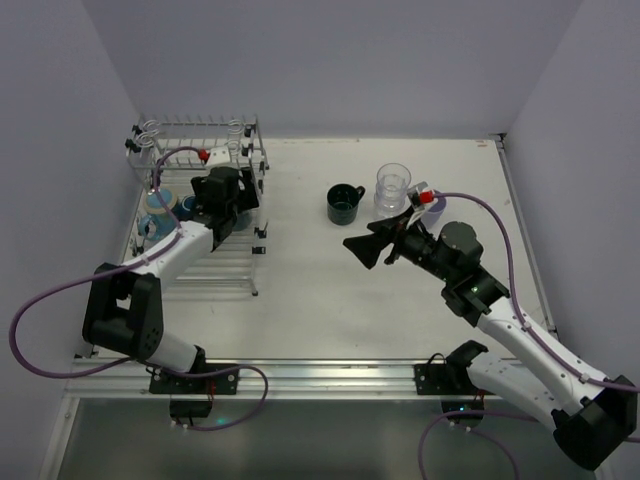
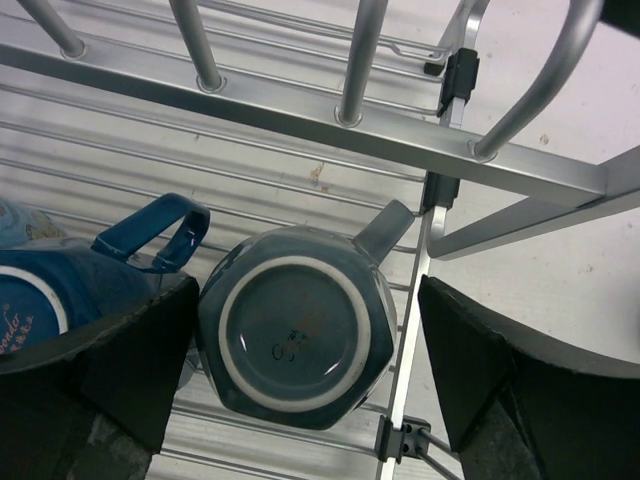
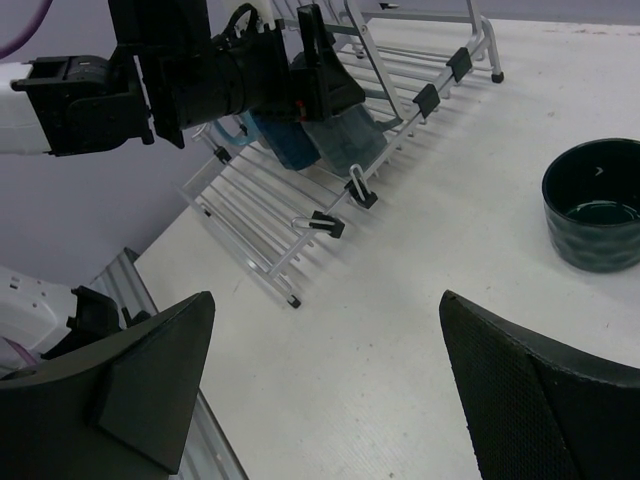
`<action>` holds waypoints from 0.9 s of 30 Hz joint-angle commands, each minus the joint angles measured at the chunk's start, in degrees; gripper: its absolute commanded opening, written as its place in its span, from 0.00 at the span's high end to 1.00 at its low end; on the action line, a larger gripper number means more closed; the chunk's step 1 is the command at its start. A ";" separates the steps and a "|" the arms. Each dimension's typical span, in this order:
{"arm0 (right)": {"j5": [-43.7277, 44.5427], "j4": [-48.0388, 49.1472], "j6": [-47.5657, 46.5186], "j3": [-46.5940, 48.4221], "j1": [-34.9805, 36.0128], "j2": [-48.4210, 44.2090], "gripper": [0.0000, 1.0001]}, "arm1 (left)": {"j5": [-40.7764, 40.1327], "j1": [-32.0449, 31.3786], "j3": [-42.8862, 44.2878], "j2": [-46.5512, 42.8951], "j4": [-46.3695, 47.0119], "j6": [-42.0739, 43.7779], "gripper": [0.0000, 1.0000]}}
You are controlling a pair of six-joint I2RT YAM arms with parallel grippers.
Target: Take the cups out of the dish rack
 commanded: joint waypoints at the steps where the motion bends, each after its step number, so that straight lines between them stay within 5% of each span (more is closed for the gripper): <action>1: -1.14 3.13 0.06 0.21 0.21 -0.15 0.04 | -0.47 0.63 1.02 0.46 5.15 0.49 0.09; 6: -0.08 2.61 -0.11 0.30 0.12 -1.38 0.04 | -0.03 0.63 -1.25 1.08 5.41 -1.52 0.27; 9: 0.62 1.81 0.15 1.00 0.12 -2.00 0.04 | -0.20 0.54 -3.71 -0.68 5.86 -2.93 0.52; 15: -1.57 2.34 3.40 2.49 0.21 -1.29 0.04 | 1.46 0.54 -6.71 -9.54 5.68 -4.42 0.77; 27: -3.32 13.05 17.28 1.88 3.89 9.05 0.04 | 7.36 0.28 -11.02 -28.27 1.90 -7.15 0.88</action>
